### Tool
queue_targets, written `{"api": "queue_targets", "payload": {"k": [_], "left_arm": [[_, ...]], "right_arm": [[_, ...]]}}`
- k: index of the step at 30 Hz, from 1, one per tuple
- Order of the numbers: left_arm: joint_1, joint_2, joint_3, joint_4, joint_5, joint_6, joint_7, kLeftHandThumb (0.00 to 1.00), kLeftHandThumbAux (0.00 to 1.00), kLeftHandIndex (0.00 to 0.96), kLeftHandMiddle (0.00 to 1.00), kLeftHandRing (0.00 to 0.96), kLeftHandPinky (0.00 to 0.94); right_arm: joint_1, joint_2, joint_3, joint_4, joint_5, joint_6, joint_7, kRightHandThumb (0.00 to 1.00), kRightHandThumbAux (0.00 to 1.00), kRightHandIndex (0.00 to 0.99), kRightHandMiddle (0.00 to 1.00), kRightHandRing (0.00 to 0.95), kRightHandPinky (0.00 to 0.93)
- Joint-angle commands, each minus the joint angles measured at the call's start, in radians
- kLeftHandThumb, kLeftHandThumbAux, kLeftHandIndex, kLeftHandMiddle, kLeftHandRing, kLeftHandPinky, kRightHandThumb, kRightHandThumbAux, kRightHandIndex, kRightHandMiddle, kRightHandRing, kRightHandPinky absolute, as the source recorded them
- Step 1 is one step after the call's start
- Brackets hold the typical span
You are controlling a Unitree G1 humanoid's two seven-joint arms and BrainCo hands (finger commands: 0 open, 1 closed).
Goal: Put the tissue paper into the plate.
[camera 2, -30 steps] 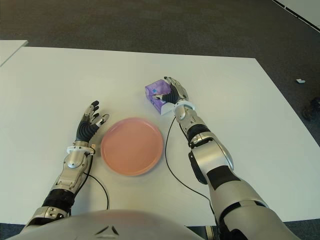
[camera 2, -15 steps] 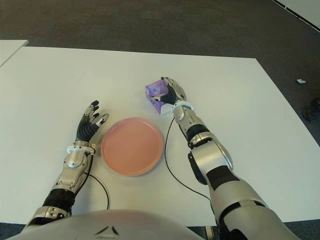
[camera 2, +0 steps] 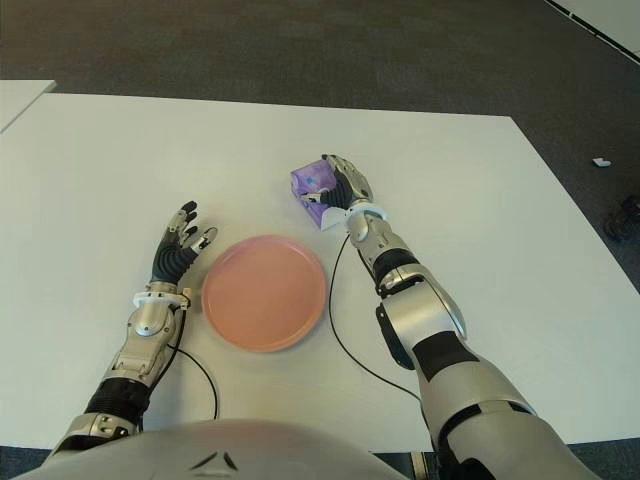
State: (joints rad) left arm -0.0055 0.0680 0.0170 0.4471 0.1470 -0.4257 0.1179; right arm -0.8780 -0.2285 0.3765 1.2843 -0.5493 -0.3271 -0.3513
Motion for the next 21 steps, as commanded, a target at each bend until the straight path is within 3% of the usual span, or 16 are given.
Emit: {"api": "queue_targets", "payload": {"k": [1, 21], "left_arm": [[0.049, -0.008, -0.009, 0.035, 0.003, 0.052, 0.0, 0.006, 0.574, 0.0, 0.0, 0.0, 0.0], [0.053, -0.004, -0.008, 0.034, 0.008, 0.065, 0.003, 0.016, 0.573, 0.0, 0.0, 0.0, 0.0]], "right_arm": [[0.021, 0.003, 0.017, 0.0, -0.016, 0.001, 0.003, 0.201, 0.551, 0.0, 0.013, 0.0, 0.0], [0.042, -0.001, 0.054, -0.001, -0.039, -0.007, -0.007, 0.209, 0.561, 0.0, 0.022, 0.0, 0.0]]}}
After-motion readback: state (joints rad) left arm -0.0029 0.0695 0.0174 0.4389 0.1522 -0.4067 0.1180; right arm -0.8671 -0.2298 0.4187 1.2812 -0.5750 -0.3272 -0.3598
